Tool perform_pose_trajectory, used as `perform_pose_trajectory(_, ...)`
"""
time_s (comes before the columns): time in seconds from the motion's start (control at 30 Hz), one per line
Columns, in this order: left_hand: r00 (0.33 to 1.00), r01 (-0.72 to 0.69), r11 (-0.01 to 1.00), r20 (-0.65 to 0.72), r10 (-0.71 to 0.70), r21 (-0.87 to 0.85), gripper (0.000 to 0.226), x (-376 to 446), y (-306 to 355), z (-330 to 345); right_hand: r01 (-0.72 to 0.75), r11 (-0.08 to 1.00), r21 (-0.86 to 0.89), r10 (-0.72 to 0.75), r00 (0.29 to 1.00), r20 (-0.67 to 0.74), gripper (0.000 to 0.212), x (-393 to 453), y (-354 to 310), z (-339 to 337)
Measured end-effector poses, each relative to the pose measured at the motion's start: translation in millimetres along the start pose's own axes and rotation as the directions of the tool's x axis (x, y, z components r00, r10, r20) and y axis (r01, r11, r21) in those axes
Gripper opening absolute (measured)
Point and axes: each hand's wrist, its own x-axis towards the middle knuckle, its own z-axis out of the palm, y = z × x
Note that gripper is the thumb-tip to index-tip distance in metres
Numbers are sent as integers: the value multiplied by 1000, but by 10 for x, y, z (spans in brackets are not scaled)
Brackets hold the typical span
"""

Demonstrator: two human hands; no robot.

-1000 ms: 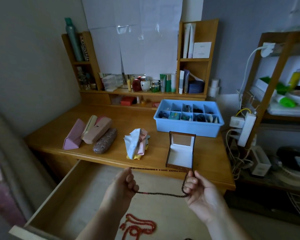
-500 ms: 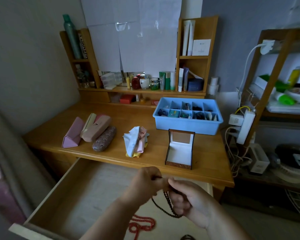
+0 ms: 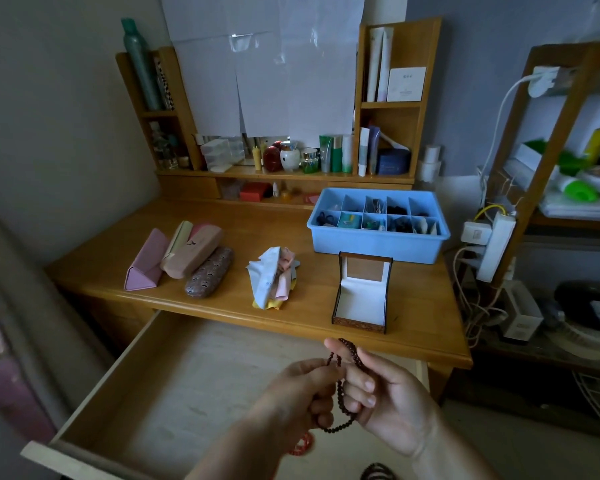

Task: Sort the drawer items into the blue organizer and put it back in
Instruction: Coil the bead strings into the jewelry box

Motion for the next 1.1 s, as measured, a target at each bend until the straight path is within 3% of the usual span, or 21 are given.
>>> perform_pose_trajectory(0.13, 996, -36, 994, -75, 44, 100, 24, -4, 26, 8, 37, 996, -77, -40, 999, -36, 58, -24, -36, -20)
perform_pose_trajectory(0.2, 997, -25, 997, -81, 20, -72, 20, -7, 37, 6, 146, 988, -52, -151, 981, -121, 47, -37, -105, -23)
perform_pose_trajectory(0.27, 1000, 4, 971, 16, 0, -238, 10, -23, 18, 17, 257, 966, -17, -254, 944, -213, 32, -52, -189, -16)
perform_pose_trajectory(0.37, 998, -14, 960, 55, 31, -279, 10, -29, -67, 27, 337, 939, 64, -303, 903, -305, 6, -34, -230, -12)
perform_pose_trajectory(0.43, 997, -72, 925, -15, 72, -373, 8, -5, -75, 22, 302, 951, 59, -275, 921, -277, 5, -23, -163, -21)
perform_pose_trajectory(0.53, 989, -141, 863, -110, 99, -485, 14, 53, -17, -64, 101, 978, -182, -125, 984, -127, 13, -53, -66, -31)
perform_pose_trajectory(0.6, 986, -140, 903, -144, 88, -407, 14, 71, -11, -126, 41, 946, -322, -103, 979, -176, 23, -73, -98, -66)
perform_pose_trajectory(0.67, 984, -78, 965, -176, 34, -252, 15, 73, -66, -139, 61, 932, -358, -179, 935, -307, 29, -61, -163, -130)
perform_pose_trajectory(0.77, 975, 8, 998, -220, -21, -62, 15, 100, -97, -108, 57, 901, -431, -261, 864, -430, 20, -10, -216, -202)
perform_pose_trajectory(0.87, 966, 23, 997, -260, -3, 77, 15, 237, 28, -108, 23, 838, -546, -303, 851, -430, 15, 57, -322, -228)
perform_pose_trajectory(0.97, 965, -25, 991, -258, 58, 131, 13, 493, 244, -64, 85, 791, -606, -394, 829, -398, 16, 180, -549, -193)
perform_pose_trajectory(1.03, 951, -63, 992, -296, 93, 110, 11, 729, 384, 11, 86, 669, -739, -530, 751, -393, 20, 325, -687, -187)
perform_pose_trajectory(1.1, 927, -87, 982, -348, 141, 165, 8, 992, 484, 82, -30, 406, -913, -680, 658, -324, 22, 473, -798, -220)
